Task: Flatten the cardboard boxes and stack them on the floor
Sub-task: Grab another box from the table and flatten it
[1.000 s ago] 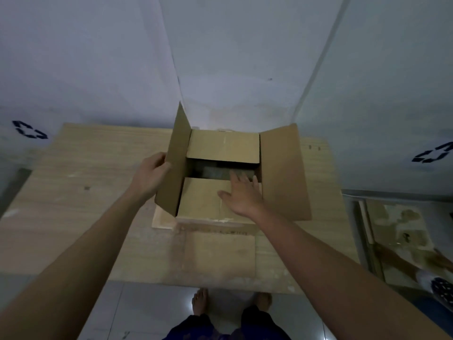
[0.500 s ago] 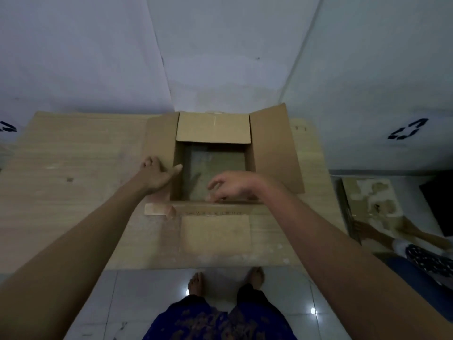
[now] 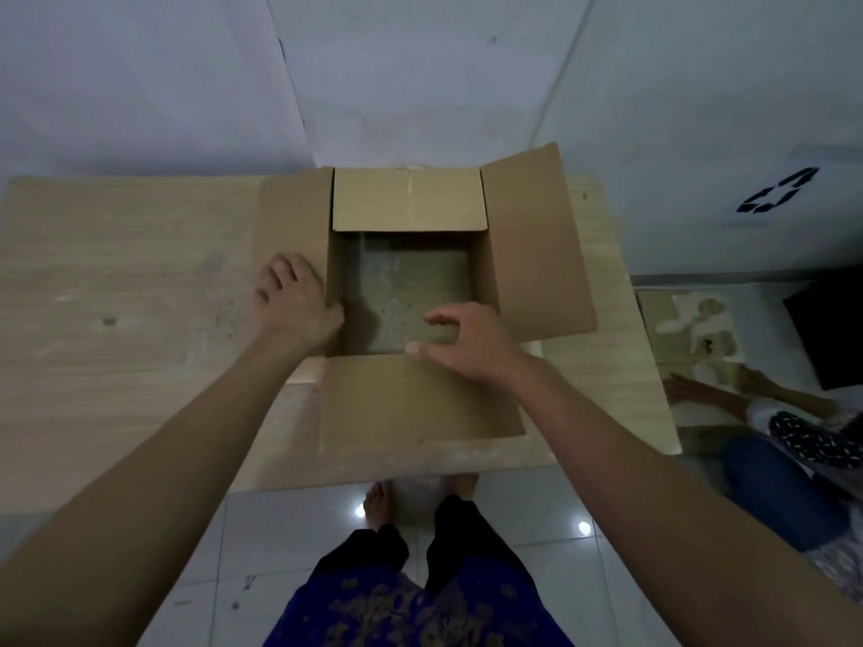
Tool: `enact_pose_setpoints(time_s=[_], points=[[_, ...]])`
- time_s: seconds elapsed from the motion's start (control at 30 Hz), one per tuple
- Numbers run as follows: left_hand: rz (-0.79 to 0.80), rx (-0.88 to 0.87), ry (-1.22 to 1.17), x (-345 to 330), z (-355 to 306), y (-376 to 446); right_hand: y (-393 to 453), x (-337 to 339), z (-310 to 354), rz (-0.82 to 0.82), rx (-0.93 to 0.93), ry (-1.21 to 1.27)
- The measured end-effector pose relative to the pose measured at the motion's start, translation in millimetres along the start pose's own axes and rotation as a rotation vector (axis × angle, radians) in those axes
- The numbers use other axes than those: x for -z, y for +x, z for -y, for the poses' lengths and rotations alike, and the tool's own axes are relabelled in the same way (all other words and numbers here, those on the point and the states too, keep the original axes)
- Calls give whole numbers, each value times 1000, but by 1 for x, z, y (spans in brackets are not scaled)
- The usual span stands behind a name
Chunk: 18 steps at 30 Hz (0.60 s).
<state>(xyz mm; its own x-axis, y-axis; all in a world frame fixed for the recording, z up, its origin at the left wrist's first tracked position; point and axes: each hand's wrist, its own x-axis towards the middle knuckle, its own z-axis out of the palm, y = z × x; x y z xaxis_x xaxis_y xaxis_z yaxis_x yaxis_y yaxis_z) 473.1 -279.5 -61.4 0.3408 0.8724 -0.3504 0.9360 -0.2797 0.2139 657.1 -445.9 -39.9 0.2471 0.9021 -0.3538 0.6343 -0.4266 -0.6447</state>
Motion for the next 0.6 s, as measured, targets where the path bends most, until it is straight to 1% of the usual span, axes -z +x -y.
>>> enact_pose_setpoints(time_s=[0.07,0.1,0.13,0.2,0.3,0.33,0.37,0.4,0.5,0.57,0.6], points=[[-175,-129,94,-1,-13,-4,10,12,-3,-196,50,-56],[-238,-208,128,-4,-21,-4,17,19,-5,-261,61,-84],[-271,-276,151,-7,-30,-4,24,25,-7,-301,57,-111],[-223,-349,138,-14,-49,-3,41,36,-13,-345,19,-207],[-51,-346,77,-23,-75,3,59,53,-26,-344,-61,-345],[-22,-342,76,-24,-80,7,65,57,-30,-347,-75,-362],[-29,-335,71,-24,-83,12,70,59,-34,-353,-87,-371],[-72,-334,55,-22,-85,16,76,60,-38,-349,-99,-369],[-296,-393,52,-6,-97,24,89,64,-48,-285,-131,-292],[-362,-412,82,8,-107,38,95,64,-52,-241,-127,-222],[-355,-402,96,14,-113,47,96,63,-54,-228,-115,-183]])
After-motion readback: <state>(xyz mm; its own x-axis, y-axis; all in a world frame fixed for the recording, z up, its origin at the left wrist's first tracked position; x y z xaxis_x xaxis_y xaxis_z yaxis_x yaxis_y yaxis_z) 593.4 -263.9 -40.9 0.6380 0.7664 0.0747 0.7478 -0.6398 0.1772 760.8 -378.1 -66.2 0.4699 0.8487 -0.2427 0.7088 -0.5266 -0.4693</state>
